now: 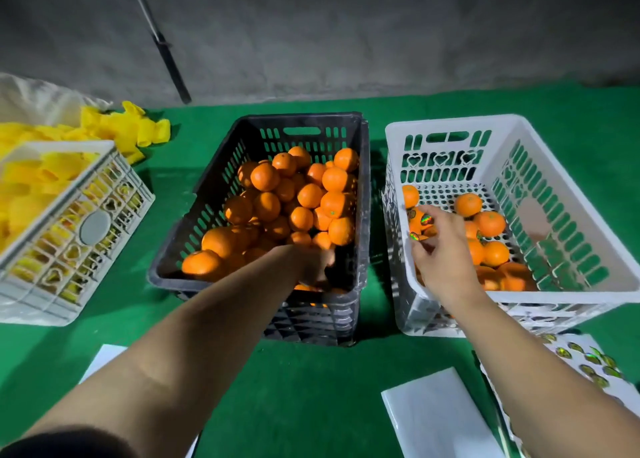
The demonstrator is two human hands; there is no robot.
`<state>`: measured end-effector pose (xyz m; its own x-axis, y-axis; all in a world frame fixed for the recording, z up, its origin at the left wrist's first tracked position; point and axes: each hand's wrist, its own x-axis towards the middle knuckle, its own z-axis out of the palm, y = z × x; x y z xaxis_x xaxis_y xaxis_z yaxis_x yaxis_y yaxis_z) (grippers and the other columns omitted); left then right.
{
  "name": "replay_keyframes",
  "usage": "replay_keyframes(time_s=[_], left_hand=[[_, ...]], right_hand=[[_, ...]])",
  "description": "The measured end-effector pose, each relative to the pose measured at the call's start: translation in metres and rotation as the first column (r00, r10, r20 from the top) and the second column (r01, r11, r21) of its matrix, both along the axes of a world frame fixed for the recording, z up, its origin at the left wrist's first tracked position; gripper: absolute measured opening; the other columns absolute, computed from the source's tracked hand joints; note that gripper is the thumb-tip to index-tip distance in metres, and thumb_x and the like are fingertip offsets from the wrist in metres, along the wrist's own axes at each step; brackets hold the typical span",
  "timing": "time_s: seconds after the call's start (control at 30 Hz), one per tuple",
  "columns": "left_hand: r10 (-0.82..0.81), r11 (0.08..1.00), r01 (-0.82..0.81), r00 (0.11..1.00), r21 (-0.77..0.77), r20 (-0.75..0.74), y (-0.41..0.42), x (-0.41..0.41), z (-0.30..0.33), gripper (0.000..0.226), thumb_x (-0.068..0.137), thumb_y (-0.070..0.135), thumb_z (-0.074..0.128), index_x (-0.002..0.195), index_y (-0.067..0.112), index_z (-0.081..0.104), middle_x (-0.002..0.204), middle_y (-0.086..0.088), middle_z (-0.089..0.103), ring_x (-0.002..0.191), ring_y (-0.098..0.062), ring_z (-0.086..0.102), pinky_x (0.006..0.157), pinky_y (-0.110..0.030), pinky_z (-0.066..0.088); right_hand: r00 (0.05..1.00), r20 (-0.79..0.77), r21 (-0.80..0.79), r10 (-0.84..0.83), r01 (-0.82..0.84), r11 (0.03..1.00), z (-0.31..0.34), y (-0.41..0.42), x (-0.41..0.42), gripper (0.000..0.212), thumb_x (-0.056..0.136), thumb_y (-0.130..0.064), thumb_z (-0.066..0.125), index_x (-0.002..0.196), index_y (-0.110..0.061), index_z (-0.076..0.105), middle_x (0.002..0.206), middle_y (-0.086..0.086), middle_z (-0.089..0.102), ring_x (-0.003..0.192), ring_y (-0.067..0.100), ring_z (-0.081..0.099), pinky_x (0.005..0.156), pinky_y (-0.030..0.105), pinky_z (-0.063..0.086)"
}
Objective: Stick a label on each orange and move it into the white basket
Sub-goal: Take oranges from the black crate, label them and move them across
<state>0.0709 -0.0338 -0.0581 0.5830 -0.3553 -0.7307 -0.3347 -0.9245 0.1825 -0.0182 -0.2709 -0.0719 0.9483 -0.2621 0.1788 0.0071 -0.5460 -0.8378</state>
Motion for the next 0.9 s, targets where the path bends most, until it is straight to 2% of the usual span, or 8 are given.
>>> replay_keyframes(time_s=[0.13,0.27,0.37,0.47,0.57,0.63,0.73,0.9], left_hand=[[-0.077,0.968,0.103,0.99,0.23,-0.12,-0.002,0.001,-0.002,0.046,0.112,0.026,0.043,0.154,0.009,0.042,0.155,-0.012,0.045,0.139,-0.034,0.047,0.09,-0.026,0.047],[-0.148,0.915,0.182,0.982,0.36,-0.12,-0.004,-0.003,0.005,0.047,0.112,0.017,0.04,0.157,0.007,0.036,0.157,-0.018,0.042,0.131,-0.034,0.05,0.109,-0.041,0.039],[-0.064,0.964,0.081,0.995,0.252,-0.077,0.007,-0.005,0.017,0.054,0.107,0.011,0.049,0.159,0.013,0.035,0.152,-0.013,0.046,0.13,-0.033,0.055,0.094,-0.038,0.048],[0.265,0.954,-0.253,0.962,-0.16,0.058,0.02,-0.011,0.036,0.056,0.099,0.027,0.068,0.149,0.013,0.046,0.127,-0.01,0.059,0.103,-0.028,0.063,0.083,-0.038,0.053],[0.609,0.65,-0.269,0.744,-0.711,0.276,0.026,-0.044,0.055,0.07,0.087,0.05,0.079,0.145,0.026,0.051,0.129,0.003,0.058,0.108,-0.014,0.058,0.085,-0.03,0.051],[0.719,0.386,-0.174,0.672,-0.906,0.178,0.021,-0.083,0.066,0.072,0.085,0.058,0.078,0.147,0.035,0.048,0.136,0.008,0.055,0.115,-0.01,0.061,0.09,-0.031,0.056],[0.659,0.066,-0.223,0.741,-0.973,-0.125,0.003,-0.14,0.071,0.074,0.081,0.05,0.084,0.146,0.036,0.052,0.137,0.009,0.062,0.12,-0.01,0.066,0.092,-0.029,0.058],[0.561,-0.001,-0.356,0.774,-0.934,-0.295,-0.02,-0.193,0.058,0.065,0.082,0.031,0.08,0.141,0.034,0.052,0.14,0.001,0.057,0.118,-0.016,0.066,0.094,-0.032,0.058]], right_hand=[[0.999,0.053,-0.027,-0.003,0.005,1.0,-0.001,-0.001,0.0,0.055,0.099,-0.008,0.066,0.145,-0.031,0.048,0.13,-0.01,0.038,0.089,0.004,0.059,0.084,0.02,0.051],[0.995,0.089,0.034,-0.034,0.031,0.999,0.001,-0.003,-0.003,0.052,0.099,-0.01,0.066,0.144,-0.031,0.049,0.132,-0.009,0.041,0.096,-0.001,0.059,0.082,0.003,0.044],[0.994,0.098,0.12,-0.038,0.027,0.992,0.005,-0.006,-0.005,0.053,0.1,-0.012,0.066,0.139,-0.042,0.046,0.135,-0.011,0.041,0.1,0.011,0.062,0.087,0.014,0.048],[0.996,0.076,0.235,-0.056,0.037,0.971,0.008,-0.015,-0.007,0.054,0.1,-0.015,0.067,0.141,-0.044,0.046,0.143,-0.013,0.04,0.094,-0.001,0.064,0.083,0.024,0.052],[0.996,0.048,0.349,-0.07,0.049,0.936,0.014,-0.023,-0.013,0.057,0.099,-0.015,0.069,0.145,-0.042,0.047,0.139,-0.02,0.043,0.091,-0.004,0.065,0.081,0.017,0.052],[0.996,0.053,0.42,-0.067,0.039,0.907,0.021,-0.02,-0.027,0.059,0.098,-0.014,0.07,0.144,-0.044,0.048,0.134,-0.03,0.044,0.099,-0.016,0.061,0.079,0.012,0.051],[0.997,0.072,0.508,0.019,-0.053,0.86,0.025,0.0,-0.062,0.062,0.099,-0.01,0.068,0.14,-0.052,0.051,0.121,-0.027,0.059,0.105,-0.015,0.06,0.095,0.026,0.05],[0.96,0.158,0.619,0.232,-0.279,0.734,0.055,0.028,-0.126,0.072,0.085,-0.028,0.074,0.149,-0.047,0.046,0.116,-0.006,0.064,0.083,0.011,0.056,0.087,0.038,0.048]])
